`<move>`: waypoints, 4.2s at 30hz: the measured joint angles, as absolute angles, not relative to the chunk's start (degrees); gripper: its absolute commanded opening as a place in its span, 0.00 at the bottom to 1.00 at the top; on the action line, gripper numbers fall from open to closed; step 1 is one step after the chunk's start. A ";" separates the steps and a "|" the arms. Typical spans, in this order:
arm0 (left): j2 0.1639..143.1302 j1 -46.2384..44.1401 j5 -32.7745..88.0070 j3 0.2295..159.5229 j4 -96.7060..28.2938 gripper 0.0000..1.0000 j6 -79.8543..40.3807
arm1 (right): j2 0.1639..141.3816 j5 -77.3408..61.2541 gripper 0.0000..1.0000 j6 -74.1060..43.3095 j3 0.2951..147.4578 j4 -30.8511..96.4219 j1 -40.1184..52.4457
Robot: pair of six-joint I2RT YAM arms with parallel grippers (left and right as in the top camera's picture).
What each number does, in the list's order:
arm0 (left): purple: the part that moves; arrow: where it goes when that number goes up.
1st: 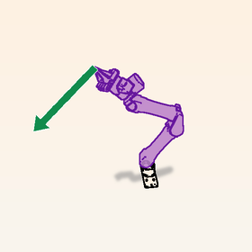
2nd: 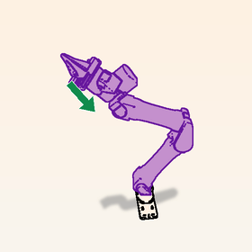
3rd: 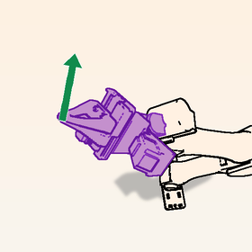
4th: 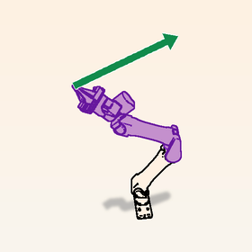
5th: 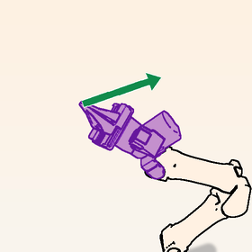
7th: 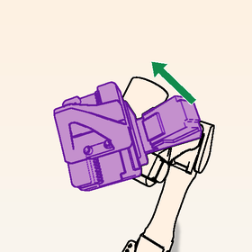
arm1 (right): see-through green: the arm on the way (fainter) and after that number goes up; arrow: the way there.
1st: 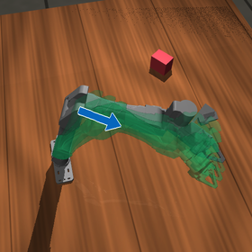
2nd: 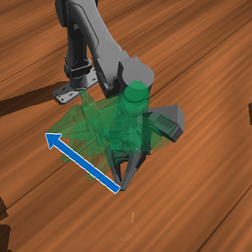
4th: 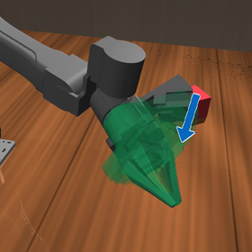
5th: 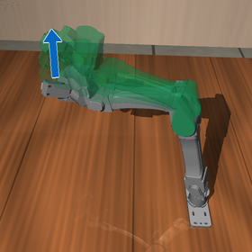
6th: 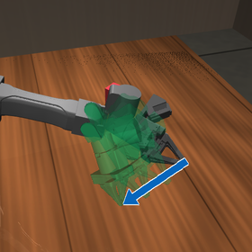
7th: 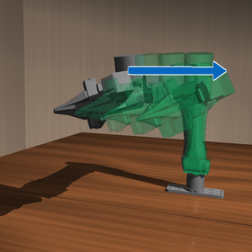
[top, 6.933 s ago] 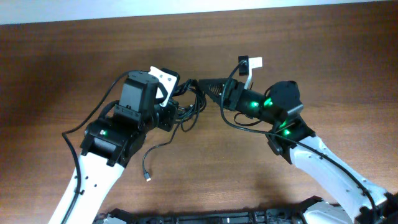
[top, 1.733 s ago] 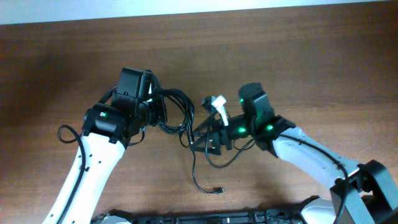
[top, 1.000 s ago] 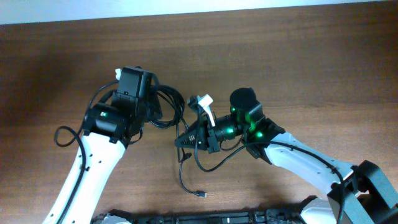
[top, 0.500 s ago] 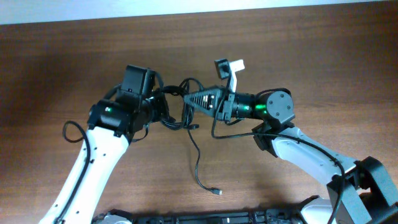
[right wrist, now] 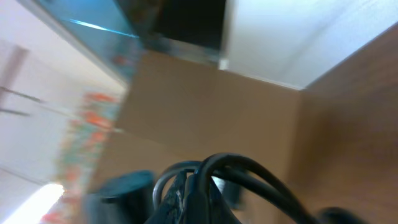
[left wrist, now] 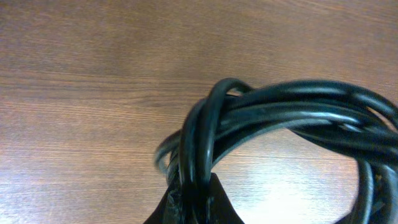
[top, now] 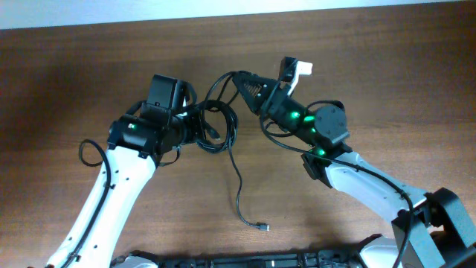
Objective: Untangle cables
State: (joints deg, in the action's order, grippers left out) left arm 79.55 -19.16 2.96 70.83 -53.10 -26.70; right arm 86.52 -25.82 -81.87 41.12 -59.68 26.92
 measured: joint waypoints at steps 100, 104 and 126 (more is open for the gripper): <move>81.03 -12.21 16.95 65.08 -54.83 0.00 -6.39 | 93.80 -72.95 0.99 -10.35 42.00 8.54 10.28; 81.06 -12.91 25.39 65.01 -53.49 0.00 1.72 | 93.80 -71.83 0.99 -10.33 42.00 8.58 10.28; 81.08 -18.92 29.87 65.01 -49.80 0.99 4.71 | 93.80 -71.02 0.12 -13.34 41.98 1.45 19.22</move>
